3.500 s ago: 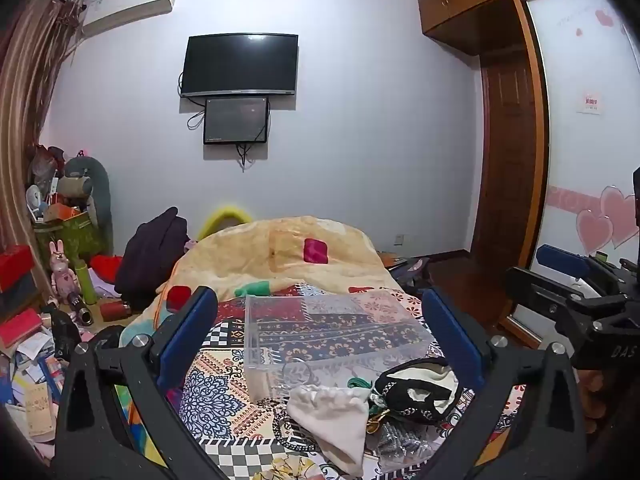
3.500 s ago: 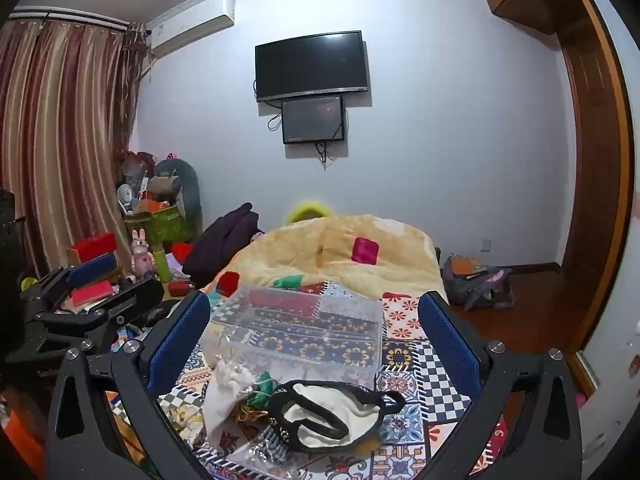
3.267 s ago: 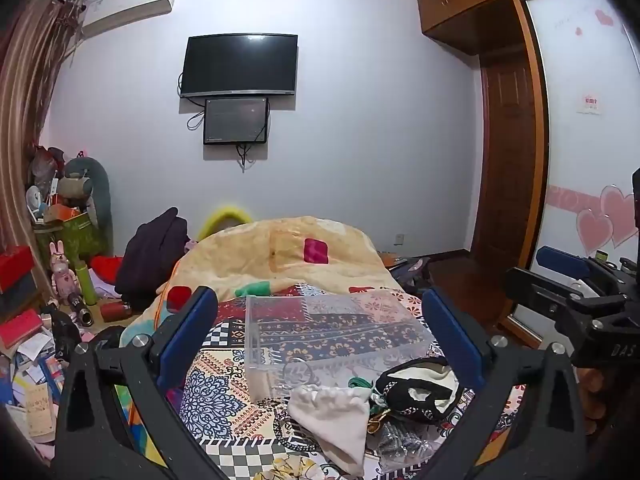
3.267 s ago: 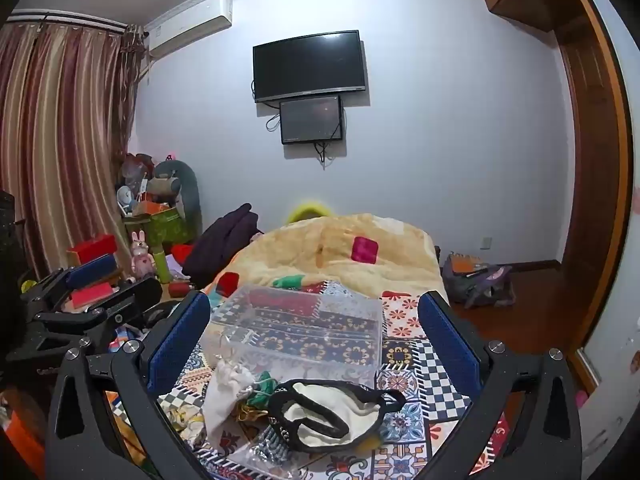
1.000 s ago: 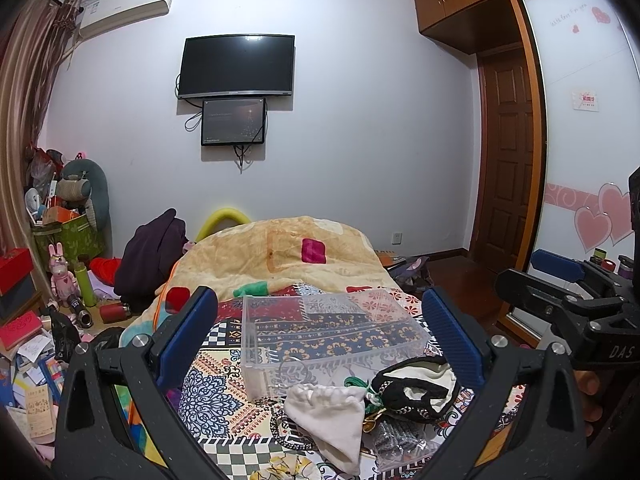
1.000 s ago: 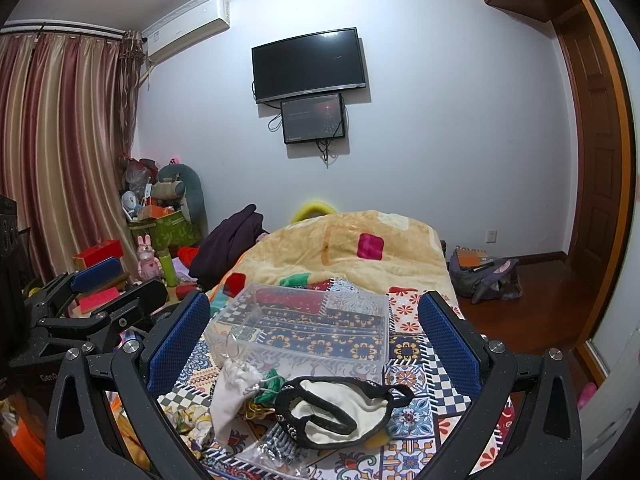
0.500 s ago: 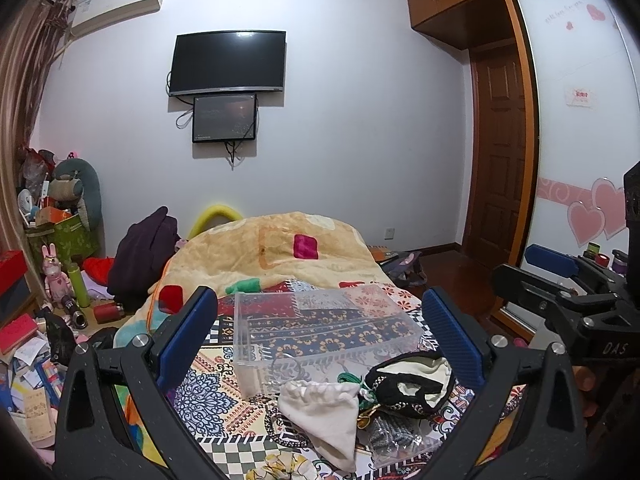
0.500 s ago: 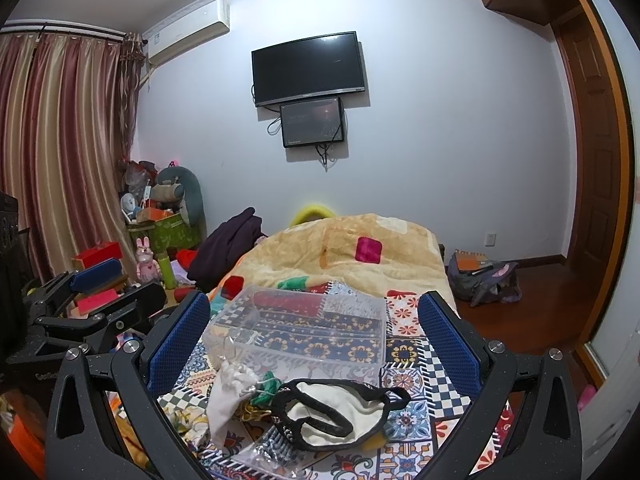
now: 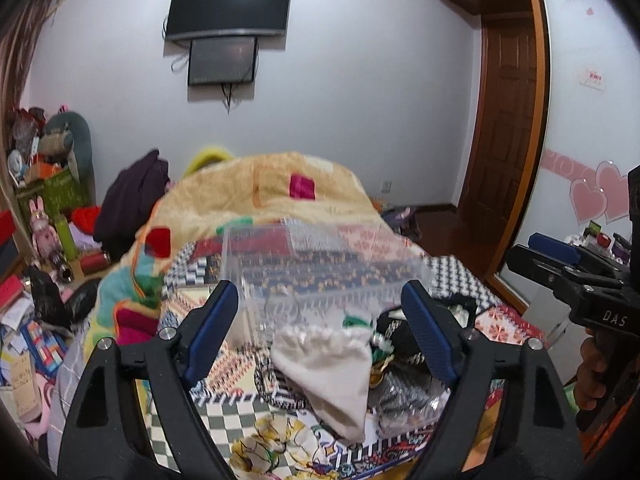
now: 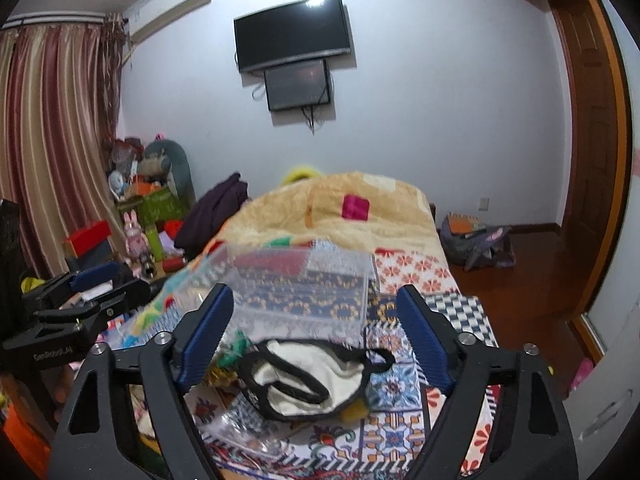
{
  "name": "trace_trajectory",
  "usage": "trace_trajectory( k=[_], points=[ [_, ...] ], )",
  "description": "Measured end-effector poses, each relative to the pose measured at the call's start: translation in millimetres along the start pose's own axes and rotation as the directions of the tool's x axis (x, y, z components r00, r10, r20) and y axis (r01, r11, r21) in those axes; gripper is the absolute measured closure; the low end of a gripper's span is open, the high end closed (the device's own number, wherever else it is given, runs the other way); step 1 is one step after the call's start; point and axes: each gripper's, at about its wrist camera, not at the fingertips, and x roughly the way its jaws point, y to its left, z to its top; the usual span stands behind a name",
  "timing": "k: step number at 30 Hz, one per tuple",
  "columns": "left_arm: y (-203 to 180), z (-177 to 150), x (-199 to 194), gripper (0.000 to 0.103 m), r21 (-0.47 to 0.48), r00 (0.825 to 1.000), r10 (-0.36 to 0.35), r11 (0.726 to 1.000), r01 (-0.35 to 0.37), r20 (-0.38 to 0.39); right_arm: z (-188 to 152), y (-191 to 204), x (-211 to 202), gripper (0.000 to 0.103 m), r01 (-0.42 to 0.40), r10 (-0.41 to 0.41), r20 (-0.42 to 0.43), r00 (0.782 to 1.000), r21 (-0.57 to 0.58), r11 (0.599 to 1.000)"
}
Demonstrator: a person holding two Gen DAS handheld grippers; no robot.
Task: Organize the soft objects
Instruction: 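Grasp the white cloth with the left tool while the right tool grasps the black-and-white bag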
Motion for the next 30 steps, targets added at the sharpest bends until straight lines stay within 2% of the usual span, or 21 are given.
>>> trace_trajectory(
  k=[7,14,17,22,23,26,30],
  points=[
    [-1,-30,26,0.028,-0.010,0.991,-0.043,0.999,0.042,-0.129,-25,3,23,0.037,-0.062,0.062,-0.136,0.989,0.003,0.998],
    [0,-54,50,0.035,-0.015,0.970,-0.078,0.997,0.076,-0.230,-41,24,47,0.042,-0.142,0.131,-0.248,0.960,-0.027,0.990],
    [1,-61,58,0.043,-0.025,0.961,-0.091,0.996,0.088,-0.261,-50,24,60,0.046,-0.156,0.137,-0.296,0.945,-0.040,0.987],
    [6,-64,66,0.073,-0.057,0.950,-0.129,0.991,0.117,-0.285,-52,20,69,0.070,-0.182,0.170,-0.336,0.927,-0.003,0.983],
    [6,-63,65,0.075,-0.058,0.950,-0.131,0.991,0.119,-0.285,-52,19,67,0.076,-0.190,0.179,-0.336,0.925,0.002,0.982],
    [6,-61,60,0.090,-0.056,0.952,-0.128,0.992,0.117,-0.277,-51,22,63,0.084,-0.195,0.184,-0.322,0.928,-0.001,0.981],
    [11,-55,47,0.096,-0.069,0.962,-0.133,0.990,0.120,-0.239,-47,20,56,0.088,-0.205,0.201,-0.288,0.936,0.017,0.979]
  ],
)
